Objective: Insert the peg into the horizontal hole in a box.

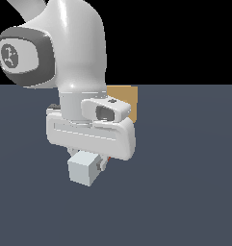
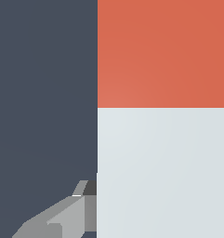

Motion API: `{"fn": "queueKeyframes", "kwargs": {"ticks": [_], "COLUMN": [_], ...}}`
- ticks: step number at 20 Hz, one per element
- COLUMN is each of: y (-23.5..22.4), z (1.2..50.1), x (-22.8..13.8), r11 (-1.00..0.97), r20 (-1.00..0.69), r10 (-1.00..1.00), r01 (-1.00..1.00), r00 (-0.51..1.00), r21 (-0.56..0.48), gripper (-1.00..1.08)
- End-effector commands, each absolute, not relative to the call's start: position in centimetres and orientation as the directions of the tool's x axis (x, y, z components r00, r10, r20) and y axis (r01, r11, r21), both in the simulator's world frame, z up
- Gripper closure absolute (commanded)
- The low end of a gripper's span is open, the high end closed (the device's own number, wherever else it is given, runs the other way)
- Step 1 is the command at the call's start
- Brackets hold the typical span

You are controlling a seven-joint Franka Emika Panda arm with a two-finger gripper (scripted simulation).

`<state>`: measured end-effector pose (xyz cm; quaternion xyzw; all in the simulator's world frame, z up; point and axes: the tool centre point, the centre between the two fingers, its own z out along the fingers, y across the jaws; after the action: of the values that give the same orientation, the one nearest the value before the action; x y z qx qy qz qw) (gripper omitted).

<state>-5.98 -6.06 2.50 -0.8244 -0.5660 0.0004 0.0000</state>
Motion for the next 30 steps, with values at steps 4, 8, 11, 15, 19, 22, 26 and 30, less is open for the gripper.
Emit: {"fn": "queueKeyframes", "kwargs": {"ticks": [4,8,11,15,19,22,26,30], "y": [-5.1,-3.6,-2.0,1.0,4.7,7.4,10.5,12.7], "z": [2.9,3.5,4.1,5.1,6.3,7.1,7.9,8.5], "x": [-4.9,-3.4,-1.9,0.4,2.8,4.2,5.4,6.2], "r11": [-0.327,-0.277,-0.224,-0.133,-0.024,0.051,0.131,0.189], "r20": [0.0,-0.001,-0.002,-0.002,-0.002,-0.002,-0.001,-0.001], "r10": [0.945,0.961,0.975,0.991,1.0,0.999,0.991,0.982], "r01": [0.945,0.961,0.975,0.991,1.0,0.999,0.991,0.982], "r00": [0.327,0.277,0.224,0.133,0.024,-0.051,-0.131,-0.189], "r21": [0.001,0.001,0.001,0.001,0.001,0.001,0.001,0.0], "gripper": [1.08,1.08,1.08,1.08,1.08,1.08,1.08,1.08]}}
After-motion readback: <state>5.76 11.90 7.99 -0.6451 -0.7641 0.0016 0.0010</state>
